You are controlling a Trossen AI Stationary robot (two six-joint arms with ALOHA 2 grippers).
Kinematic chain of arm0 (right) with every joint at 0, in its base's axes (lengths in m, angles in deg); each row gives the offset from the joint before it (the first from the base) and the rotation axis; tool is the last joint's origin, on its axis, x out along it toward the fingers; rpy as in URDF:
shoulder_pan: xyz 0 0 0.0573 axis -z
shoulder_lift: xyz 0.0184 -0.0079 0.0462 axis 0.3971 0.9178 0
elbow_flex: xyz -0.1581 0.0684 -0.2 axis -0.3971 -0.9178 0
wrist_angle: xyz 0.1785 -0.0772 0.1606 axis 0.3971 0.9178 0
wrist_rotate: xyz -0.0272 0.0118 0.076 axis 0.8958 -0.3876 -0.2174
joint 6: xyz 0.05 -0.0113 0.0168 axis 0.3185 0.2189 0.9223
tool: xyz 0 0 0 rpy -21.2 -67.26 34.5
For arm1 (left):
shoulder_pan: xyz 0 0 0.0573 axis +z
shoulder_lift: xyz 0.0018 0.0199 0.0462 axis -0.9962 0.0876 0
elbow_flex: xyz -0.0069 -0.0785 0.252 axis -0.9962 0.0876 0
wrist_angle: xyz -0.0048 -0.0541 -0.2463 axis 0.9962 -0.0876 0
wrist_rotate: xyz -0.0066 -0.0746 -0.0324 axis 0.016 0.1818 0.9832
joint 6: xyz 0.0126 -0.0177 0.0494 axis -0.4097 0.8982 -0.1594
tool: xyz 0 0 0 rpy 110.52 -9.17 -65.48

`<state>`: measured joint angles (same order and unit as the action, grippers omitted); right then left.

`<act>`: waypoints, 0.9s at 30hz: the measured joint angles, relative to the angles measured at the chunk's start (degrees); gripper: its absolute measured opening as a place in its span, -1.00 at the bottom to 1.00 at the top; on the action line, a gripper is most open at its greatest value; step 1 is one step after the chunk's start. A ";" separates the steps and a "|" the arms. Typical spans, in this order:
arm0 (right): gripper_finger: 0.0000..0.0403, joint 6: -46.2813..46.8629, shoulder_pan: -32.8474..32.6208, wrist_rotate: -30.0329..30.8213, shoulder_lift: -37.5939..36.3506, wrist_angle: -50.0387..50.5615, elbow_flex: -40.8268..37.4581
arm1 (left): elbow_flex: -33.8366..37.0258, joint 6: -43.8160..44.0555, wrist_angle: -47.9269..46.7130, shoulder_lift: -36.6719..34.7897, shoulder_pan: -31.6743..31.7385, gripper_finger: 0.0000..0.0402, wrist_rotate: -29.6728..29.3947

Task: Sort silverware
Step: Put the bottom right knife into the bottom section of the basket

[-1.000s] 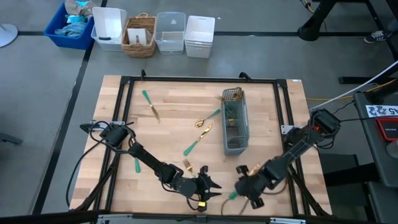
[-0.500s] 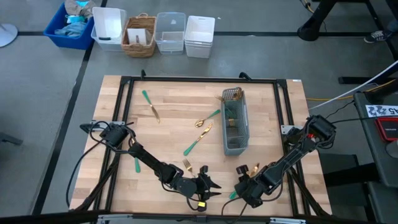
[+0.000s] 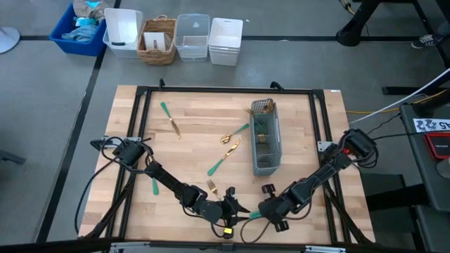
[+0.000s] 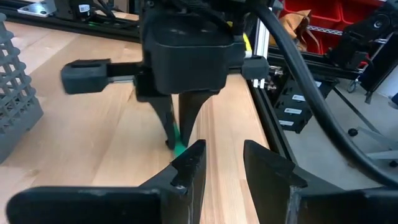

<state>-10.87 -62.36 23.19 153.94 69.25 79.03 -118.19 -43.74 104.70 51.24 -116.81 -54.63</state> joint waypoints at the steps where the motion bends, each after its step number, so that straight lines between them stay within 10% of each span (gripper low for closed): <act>1: -0.87 0.00 0.42 0.42 0.02 -0.87 0.02 | 0.00 0.00 0.00 0.00 0.00 -0.50 0.00; 27: -0.77 -0.10 7.00 1.59 0.38 -11.19 -0.17 | -0.04 -1.86 -15.46 0.07 0.00 -0.50 -0.36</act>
<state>-10.97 -55.36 24.78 154.31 58.06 78.85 -118.24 -45.60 89.24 51.30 -116.81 -54.99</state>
